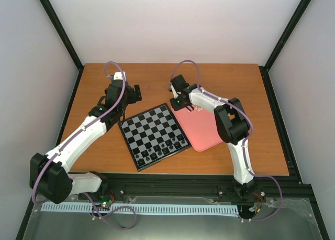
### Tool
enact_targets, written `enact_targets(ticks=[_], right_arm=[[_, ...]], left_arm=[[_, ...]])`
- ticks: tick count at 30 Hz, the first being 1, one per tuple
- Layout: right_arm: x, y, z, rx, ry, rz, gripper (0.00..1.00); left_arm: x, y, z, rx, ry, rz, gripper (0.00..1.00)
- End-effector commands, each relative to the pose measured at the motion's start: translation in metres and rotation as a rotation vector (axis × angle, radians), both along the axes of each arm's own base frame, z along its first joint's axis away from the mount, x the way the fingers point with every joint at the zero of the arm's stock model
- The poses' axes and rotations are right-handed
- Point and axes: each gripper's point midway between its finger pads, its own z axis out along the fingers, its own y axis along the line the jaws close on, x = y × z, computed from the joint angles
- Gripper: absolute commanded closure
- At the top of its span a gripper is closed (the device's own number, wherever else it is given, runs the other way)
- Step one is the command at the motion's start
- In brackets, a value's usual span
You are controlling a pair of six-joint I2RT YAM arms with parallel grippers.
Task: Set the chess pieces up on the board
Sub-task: Pick up the chess piece from the storage box.
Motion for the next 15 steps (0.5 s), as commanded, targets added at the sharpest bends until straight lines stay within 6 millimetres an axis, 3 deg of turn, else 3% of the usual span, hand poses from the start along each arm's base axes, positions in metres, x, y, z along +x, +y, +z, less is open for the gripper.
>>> enact_targets(ticks=[1, 8, 15], right_arm=[[-0.003, 0.002, -0.004, -0.013, 0.015, 0.006, 0.90], [-0.003, 0.003, 0.013, 0.012, -0.006, 0.002, 0.96], [-0.009, 0.012, 0.054, 0.050, -0.075, 0.026, 0.96]], left_arm=[[0.002, -0.003, 0.012, -0.005, -0.033, -0.004, 0.00], [0.000, -0.002, 0.015, -0.008, -0.039, -0.001, 0.00], [-0.003, 0.002, 0.020, -0.007, -0.050, 0.012, 0.00]])
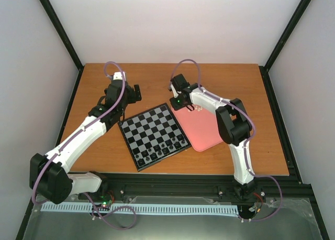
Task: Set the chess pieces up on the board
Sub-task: Pick up the chess piece from the storage box, then place the chess piece on the chessboard.
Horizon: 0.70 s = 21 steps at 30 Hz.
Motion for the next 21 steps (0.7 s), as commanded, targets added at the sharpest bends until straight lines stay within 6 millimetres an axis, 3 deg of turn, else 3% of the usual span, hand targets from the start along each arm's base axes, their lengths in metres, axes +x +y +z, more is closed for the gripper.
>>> enact_targets(ticks=[1, 8, 13, 21], right_arm=[[-0.008, 0.016, 0.053, 0.050, -0.085, 0.034, 0.96], [-0.030, 0.064, 0.082, 0.100, -0.118, 0.160, 0.96], [-0.048, 0.102, 0.075, 0.100, -0.101, 0.239, 0.96], [-0.057, 0.150, 0.060, 0.058, -0.089, 0.309, 0.96]], left_arm=[[-0.004, 0.003, 0.020, -0.003, -0.049, 0.017, 0.00], [-0.014, 0.039, 0.036, 0.052, -0.056, 0.196, 0.00], [-0.036, 0.065, 0.062, 0.038, -0.123, 0.278, 0.00], [-0.066, 0.087, 0.086, -0.016, -0.216, 0.313, 0.00]])
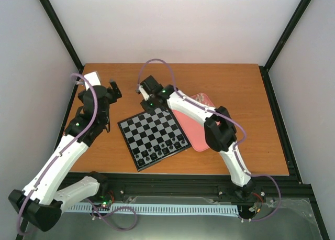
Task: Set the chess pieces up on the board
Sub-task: Place the chess piece on the chessboard.
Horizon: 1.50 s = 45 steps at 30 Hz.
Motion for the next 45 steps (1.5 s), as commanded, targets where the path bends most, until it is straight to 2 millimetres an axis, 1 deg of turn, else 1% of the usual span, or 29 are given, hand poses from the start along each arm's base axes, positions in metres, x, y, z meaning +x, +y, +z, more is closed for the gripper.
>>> enact_targets(ticks=[1, 4, 5, 8, 18, 25, 32, 38, 45], right_arm=[[-0.008, 0.014, -0.018, -0.071, 0.027, 0.033, 0.96], [-0.013, 0.025, -0.025, -0.109, 0.023, 0.058, 0.96], [-0.013, 0.031, -0.021, -0.105, 0.014, 0.064, 0.96], [-0.017, 0.038, -0.027, -0.123, 0.020, 0.078, 0.96], [-0.031, 0.042, -0.047, -0.173, 0.052, 0.115, 0.95], [-0.031, 0.045, -0.055, -0.175, 0.058, 0.121, 0.95], [-0.028, 0.049, -0.061, -0.172, 0.058, 0.128, 0.95], [-0.029, 0.052, -0.057, -0.156, 0.055, 0.133, 0.95], [-0.029, 0.055, -0.063, -0.151, 0.061, 0.144, 0.95]], left_arm=[[-0.013, 0.015, 0.006, -0.011, -0.027, 0.051, 0.00], [-0.019, 0.018, 0.011, -0.018, -0.044, 0.054, 0.00], [-0.020, 0.018, 0.011, -0.019, -0.048, 0.052, 0.00], [-0.022, 0.018, 0.010, -0.019, -0.046, 0.044, 0.00], [-0.022, 0.017, 0.007, -0.021, -0.040, 0.041, 0.00], [-0.021, 0.017, 0.007, -0.020, -0.042, 0.039, 0.00], [-0.020, 0.016, 0.006, -0.017, -0.042, 0.038, 0.00], [-0.017, 0.014, 0.003, -0.014, -0.035, 0.033, 0.00], [-0.015, 0.013, 0.002, -0.010, -0.029, 0.033, 0.00]])
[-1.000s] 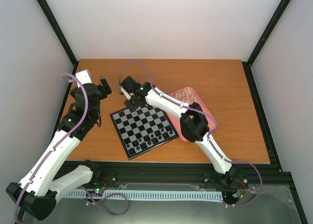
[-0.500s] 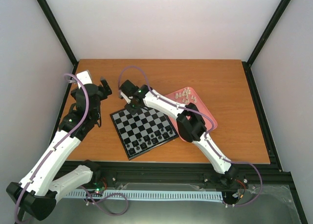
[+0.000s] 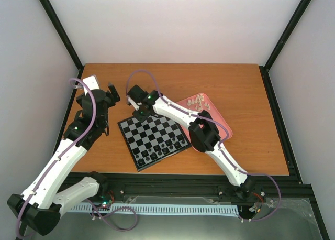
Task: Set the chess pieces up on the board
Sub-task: Place the chess piece on the chessboard.
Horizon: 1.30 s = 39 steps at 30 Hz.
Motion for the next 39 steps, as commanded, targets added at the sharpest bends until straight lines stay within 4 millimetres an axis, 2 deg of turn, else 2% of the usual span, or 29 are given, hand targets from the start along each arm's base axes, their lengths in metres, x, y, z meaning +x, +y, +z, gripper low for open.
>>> enact_targets(ticks=[1, 19, 30, 39], right_arm=[[-0.001, 0.011, -0.003, 0.012, -0.007, 0.030, 0.94], [0.007, 0.008, -0.015, 0.002, -0.008, 0.020, 0.93], [0.005, 0.005, -0.017, -0.006, 0.009, 0.029, 0.80], [-0.001, 0.003, -0.016, -0.009, 0.026, 0.039, 0.76]], left_arm=[[0.001, 0.002, 0.004, -0.008, -0.016, 0.008, 0.00], [0.003, 0.001, 0.002, -0.003, -0.015, 0.005, 0.00], [0.006, -0.001, -0.002, 0.002, -0.005, 0.003, 0.00], [0.006, -0.001, -0.002, -0.002, -0.006, 0.005, 0.00]])
